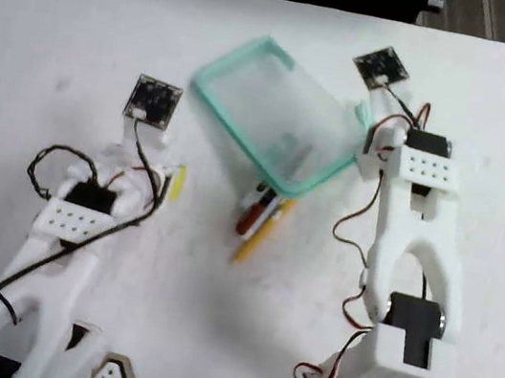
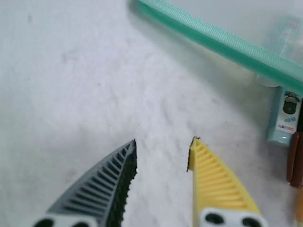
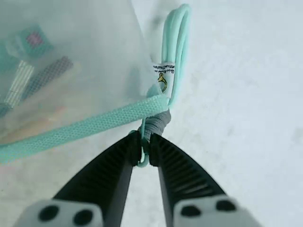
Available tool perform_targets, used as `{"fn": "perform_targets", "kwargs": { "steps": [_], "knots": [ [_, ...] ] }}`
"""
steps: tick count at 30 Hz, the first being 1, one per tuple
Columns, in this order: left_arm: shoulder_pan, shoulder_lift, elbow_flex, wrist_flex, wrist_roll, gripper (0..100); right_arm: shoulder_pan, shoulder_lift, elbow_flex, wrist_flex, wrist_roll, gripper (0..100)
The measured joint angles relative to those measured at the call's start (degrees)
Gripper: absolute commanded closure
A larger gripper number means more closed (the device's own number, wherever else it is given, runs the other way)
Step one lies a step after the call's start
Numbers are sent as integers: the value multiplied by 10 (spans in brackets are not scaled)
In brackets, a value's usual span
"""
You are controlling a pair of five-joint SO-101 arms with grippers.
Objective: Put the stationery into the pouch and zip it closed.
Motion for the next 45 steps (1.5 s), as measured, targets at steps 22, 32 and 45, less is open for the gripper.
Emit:
{"fn": "perform_targets", "kwargs": {
  "steps": [22, 32, 45],
  "knots": [
    [0, 0, 0, 0, 0, 797, -40, 21, 32, 20, 42, 793],
    [0, 0, 0, -2, 0, 797, -43, 73, 66, -70, 42, 786],
    [0, 0, 0, -2, 0, 797, -47, 94, 66, -112, -1, 991]
  ]
}}
